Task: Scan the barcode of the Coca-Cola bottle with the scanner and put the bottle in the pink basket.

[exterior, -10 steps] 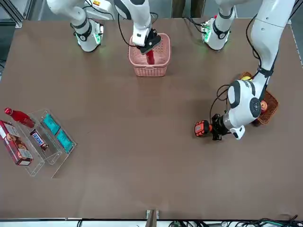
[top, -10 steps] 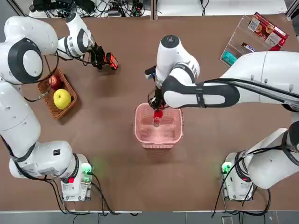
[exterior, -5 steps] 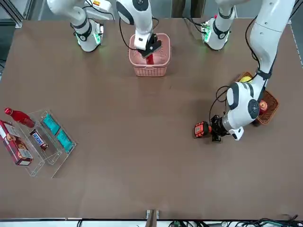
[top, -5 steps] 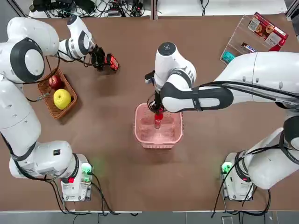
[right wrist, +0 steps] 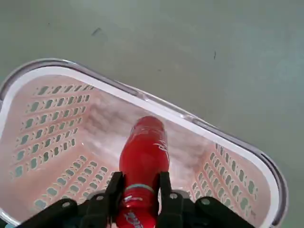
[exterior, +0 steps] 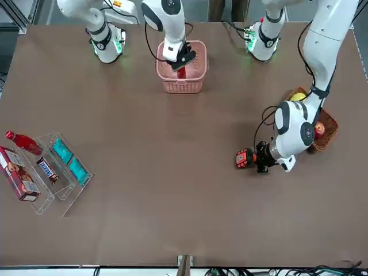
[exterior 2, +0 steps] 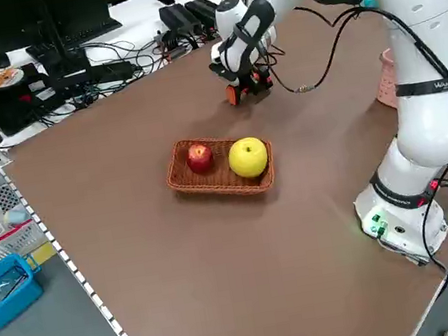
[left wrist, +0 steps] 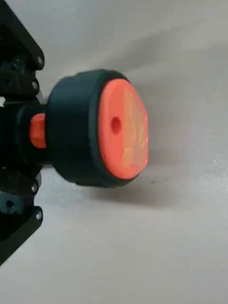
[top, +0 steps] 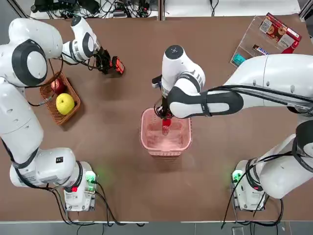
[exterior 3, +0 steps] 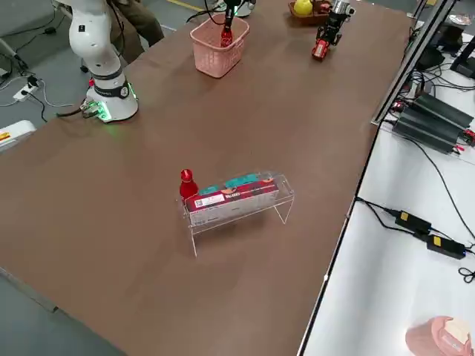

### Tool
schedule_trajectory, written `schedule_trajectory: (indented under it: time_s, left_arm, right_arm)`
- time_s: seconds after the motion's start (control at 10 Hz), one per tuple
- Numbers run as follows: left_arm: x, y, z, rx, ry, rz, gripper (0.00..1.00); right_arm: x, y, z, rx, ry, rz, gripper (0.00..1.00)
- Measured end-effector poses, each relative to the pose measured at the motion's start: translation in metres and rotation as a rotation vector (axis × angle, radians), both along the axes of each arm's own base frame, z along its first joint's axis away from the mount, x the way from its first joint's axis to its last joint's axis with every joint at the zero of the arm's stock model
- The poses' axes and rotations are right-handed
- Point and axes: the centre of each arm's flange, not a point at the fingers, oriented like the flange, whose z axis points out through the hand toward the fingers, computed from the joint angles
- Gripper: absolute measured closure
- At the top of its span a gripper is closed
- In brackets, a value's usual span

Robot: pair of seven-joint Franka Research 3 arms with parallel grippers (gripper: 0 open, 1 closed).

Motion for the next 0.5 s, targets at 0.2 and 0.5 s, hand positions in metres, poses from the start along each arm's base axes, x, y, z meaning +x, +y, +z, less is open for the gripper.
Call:
schedule_trajectory:
  time_s: [0.2,0.5]
  left_arm:
    - [0.0000,-0.0003,-0.0009,0.000,0.000,-0.001,0.91]
    - [0.0008,0.0010,-0.0006,0.005,-0.007,-0.012,0.91]
  right_arm:
    - [0.0008,0.0011,0.0002,0.005,-0.005,0.000,0.52]
    - [0.0019,0.0018,0.0019,0.009,-0.008,-0.001,0.30]
